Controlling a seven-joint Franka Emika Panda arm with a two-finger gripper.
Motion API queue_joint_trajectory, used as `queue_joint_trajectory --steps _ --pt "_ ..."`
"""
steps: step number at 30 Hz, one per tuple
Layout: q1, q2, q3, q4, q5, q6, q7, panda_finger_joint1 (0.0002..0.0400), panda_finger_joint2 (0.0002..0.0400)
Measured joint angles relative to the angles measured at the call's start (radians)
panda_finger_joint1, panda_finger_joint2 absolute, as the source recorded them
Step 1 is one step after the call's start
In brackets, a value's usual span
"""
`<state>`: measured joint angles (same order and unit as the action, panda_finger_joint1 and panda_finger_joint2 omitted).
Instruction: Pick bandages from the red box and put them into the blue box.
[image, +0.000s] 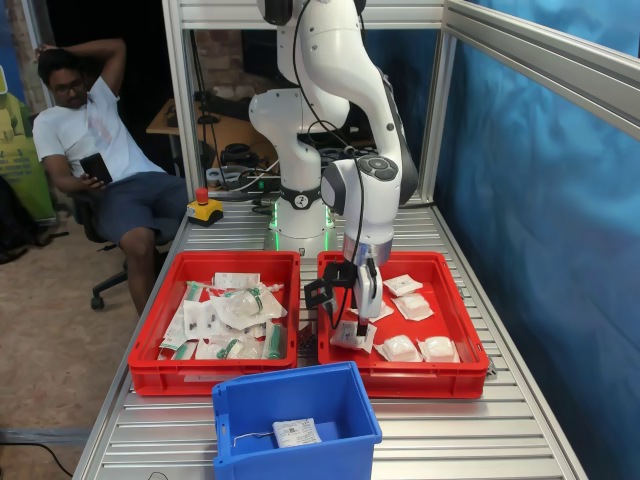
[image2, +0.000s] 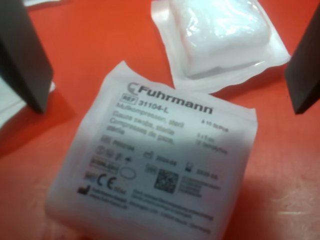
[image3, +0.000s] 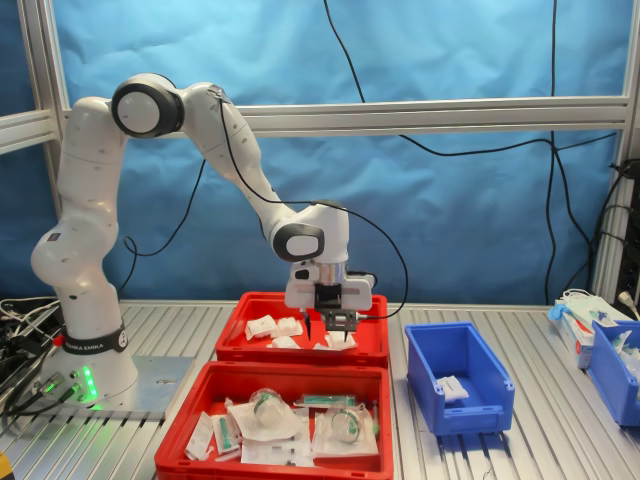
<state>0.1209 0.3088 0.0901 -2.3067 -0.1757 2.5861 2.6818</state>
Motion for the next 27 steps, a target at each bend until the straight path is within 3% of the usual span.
queue_joint_trajectory --steps 15,27 --pt "0.001 0.059 -0.005 0.000 -0.008 0.092 0.000 0.0400 0.0400" --pt "0.003 0.112 -0.016 0.015 -0.014 0.114 0.000 0.0400 0.0400"
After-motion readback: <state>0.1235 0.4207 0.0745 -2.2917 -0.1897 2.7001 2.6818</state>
